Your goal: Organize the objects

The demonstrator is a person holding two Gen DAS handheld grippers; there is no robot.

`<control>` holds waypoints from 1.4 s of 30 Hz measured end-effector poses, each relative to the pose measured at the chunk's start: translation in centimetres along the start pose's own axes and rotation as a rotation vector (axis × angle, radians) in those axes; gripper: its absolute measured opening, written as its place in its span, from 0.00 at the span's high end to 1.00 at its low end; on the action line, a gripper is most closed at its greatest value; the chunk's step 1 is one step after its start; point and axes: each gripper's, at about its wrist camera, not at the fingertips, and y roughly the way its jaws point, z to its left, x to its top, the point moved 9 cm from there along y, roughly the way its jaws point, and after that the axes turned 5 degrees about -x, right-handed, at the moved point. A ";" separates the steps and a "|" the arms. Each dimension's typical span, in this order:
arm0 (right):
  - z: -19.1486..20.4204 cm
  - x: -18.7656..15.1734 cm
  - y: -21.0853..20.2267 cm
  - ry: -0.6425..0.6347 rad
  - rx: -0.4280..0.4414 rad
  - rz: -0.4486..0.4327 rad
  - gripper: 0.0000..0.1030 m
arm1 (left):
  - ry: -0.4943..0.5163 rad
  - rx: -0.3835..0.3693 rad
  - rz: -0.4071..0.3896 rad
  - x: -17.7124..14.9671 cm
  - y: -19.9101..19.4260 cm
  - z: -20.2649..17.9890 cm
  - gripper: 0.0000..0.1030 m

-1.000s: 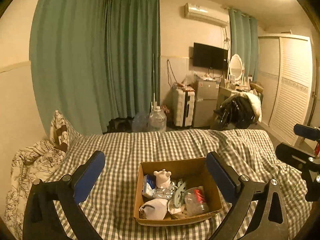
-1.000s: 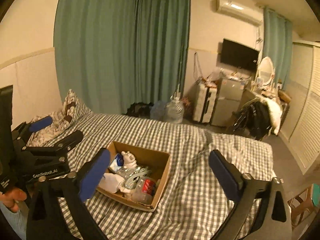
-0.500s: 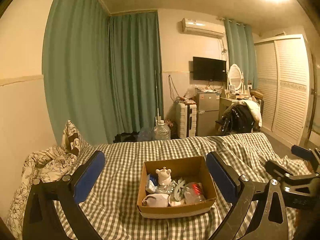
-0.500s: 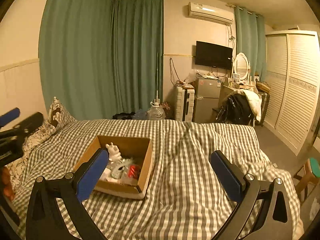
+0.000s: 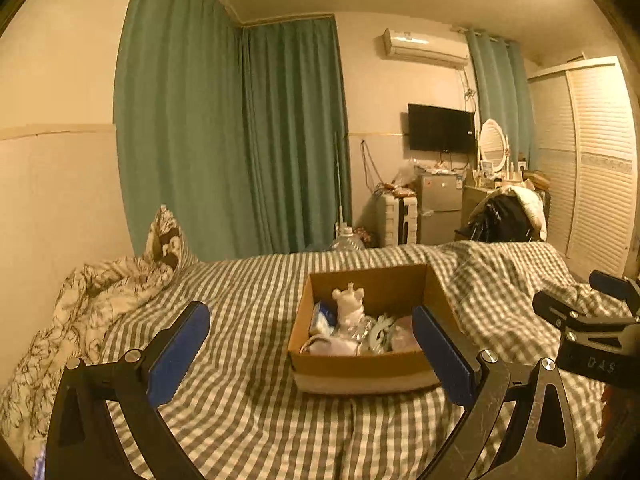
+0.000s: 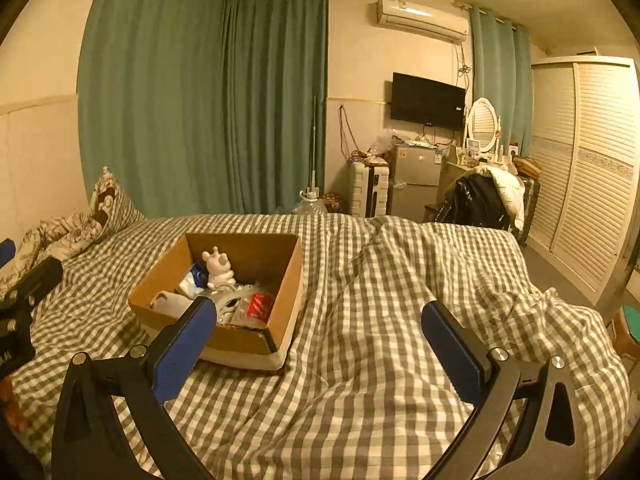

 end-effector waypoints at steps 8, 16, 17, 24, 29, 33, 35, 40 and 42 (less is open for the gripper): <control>0.9 -0.4 -0.2 -0.016 0.002 0.000 0.00 | -0.023 0.016 0.027 -1.3 -0.1 1.2 0.00; 1.2 -0.5 -0.4 -0.027 -0.004 0.002 0.00 | -0.021 0.017 0.046 -1.6 -0.2 1.3 0.00; 1.3 -0.5 -0.5 -0.029 -0.005 0.002 0.00 | -0.023 0.017 0.048 -1.6 -0.2 1.3 0.00; 1.4 -0.5 -0.6 -0.031 -0.005 0.001 0.00 | -0.036 0.000 0.061 -1.9 0.0 1.2 0.00; 1.4 -0.5 -0.7 -0.031 -0.004 0.000 0.00 | -0.037 -0.003 0.065 -2.1 0.0 1.1 0.00; 1.5 -0.5 -0.7 -0.030 -0.002 0.001 0.00 | -0.045 -0.011 0.064 -2.1 -0.1 1.1 0.00; 1.5 -0.5 -0.7 -0.031 -0.001 0.000 0.00 | -0.049 -0.013 0.063 -2.1 -0.2 1.1 0.00; 1.8 -0.6 -0.9 -0.037 0.001 0.000 0.00 | -0.047 -0.015 0.064 -2.1 -0.1 1.0 0.00; 1.9 -0.7 -0.9 -0.039 0.001 -0.001 0.00 | -0.046 -0.015 0.065 -2.1 -0.2 1.0 0.00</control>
